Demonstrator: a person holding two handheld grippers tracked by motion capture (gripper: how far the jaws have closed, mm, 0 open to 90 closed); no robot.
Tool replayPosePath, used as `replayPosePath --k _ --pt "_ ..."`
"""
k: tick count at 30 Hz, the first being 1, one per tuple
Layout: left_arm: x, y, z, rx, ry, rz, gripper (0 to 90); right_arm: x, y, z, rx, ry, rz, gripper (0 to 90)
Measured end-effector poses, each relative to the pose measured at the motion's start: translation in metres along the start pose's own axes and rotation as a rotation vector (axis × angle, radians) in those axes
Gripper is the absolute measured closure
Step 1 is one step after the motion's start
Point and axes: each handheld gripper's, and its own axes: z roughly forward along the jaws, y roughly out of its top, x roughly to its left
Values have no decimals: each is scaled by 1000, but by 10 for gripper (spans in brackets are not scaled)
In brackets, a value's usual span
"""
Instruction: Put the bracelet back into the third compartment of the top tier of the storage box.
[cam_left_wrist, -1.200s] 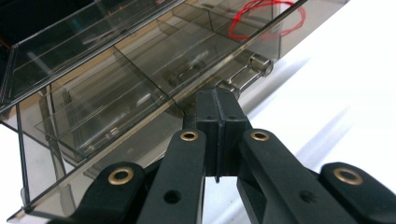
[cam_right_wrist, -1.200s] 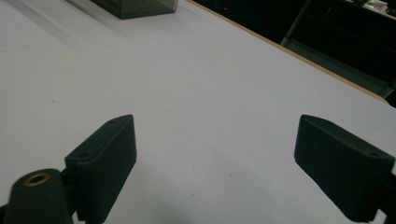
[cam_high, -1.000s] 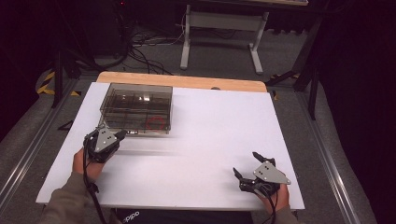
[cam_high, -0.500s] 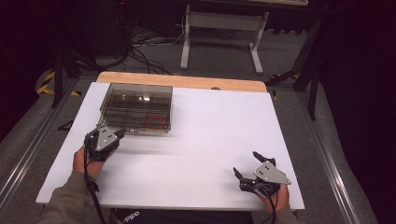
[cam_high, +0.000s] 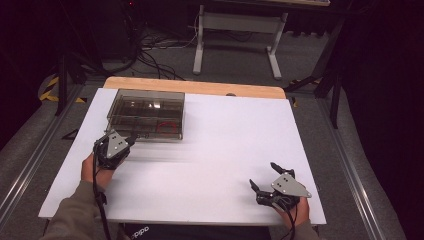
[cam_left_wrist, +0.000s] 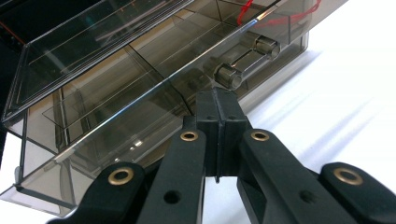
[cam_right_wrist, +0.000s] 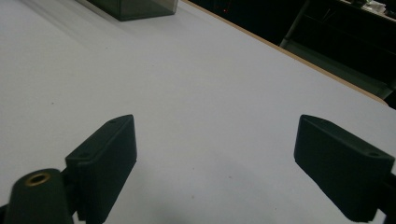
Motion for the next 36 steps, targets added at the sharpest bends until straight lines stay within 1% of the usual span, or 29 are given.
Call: replayPosePath --k 1,2,3,5,9,18,24,36 --pt "0 0 1 0 5 -2 895 0 0 0 -1 -2 -1 139" --pt "0 0 1 1 4 6 895 0 0 0 -1 -1 -2 140" --pt "0 0 2 2 2 -1 895 0 0 0 -3 0 -2 139" --pt "0 1 3 4 6 -2 895 0 0 0 -2 -1 -1 139" --pt "0 2 5 4 9 0 895 0 0 0 -2 -7 7 128" --pt "2 3 8 4 14 1 895 1 0 0 0 -6 3 128" --pt "3 3 11 3 18 -10 895 0 0 0 0 -6 4 129" --pt "5 4 13 3 19 -17 895 1 0 1 2 -4 2 129"
